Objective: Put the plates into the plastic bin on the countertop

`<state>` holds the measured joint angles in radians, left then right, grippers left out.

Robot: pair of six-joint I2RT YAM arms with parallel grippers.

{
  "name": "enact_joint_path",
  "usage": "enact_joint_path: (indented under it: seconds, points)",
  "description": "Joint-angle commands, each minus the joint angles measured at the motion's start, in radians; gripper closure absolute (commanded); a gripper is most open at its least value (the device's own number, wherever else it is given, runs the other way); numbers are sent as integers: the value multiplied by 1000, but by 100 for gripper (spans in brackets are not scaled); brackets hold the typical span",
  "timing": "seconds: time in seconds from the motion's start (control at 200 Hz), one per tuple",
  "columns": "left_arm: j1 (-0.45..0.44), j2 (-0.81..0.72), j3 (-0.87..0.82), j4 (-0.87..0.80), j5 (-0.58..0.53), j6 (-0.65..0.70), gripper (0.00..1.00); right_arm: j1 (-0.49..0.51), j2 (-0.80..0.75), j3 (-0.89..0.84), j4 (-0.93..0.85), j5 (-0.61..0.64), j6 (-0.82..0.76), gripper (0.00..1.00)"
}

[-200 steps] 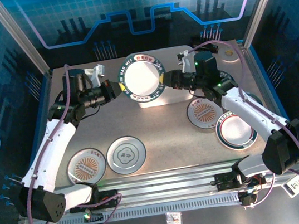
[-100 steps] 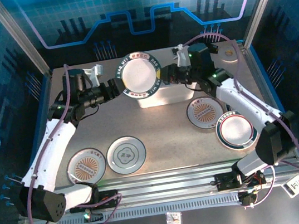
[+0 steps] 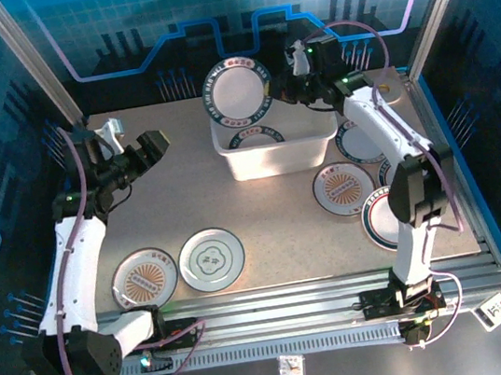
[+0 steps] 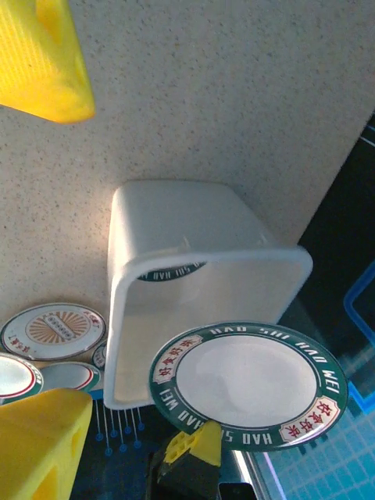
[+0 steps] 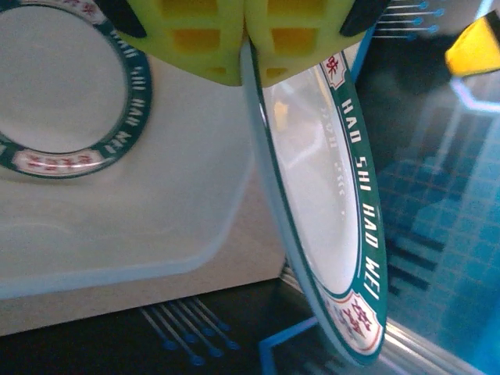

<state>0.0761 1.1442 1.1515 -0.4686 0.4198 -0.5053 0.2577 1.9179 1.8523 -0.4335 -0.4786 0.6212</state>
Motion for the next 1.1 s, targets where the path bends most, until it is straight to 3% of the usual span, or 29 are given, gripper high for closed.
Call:
enact_joint_path:
  seconds: [0.0, 0.62, 1.096]
  points:
    - [23, 3, -45, 3, 39, 19, 11, -22, 57, 77, -99, -29, -63, 100]
    - [45, 15, -122, 11, 27, 11, 11, -35, 205, 32, -129, -69, -88, 100]
    - [45, 6, -153, 19, 21, -13, 11, -22, 314, 74, -198, -25, -114, 99]
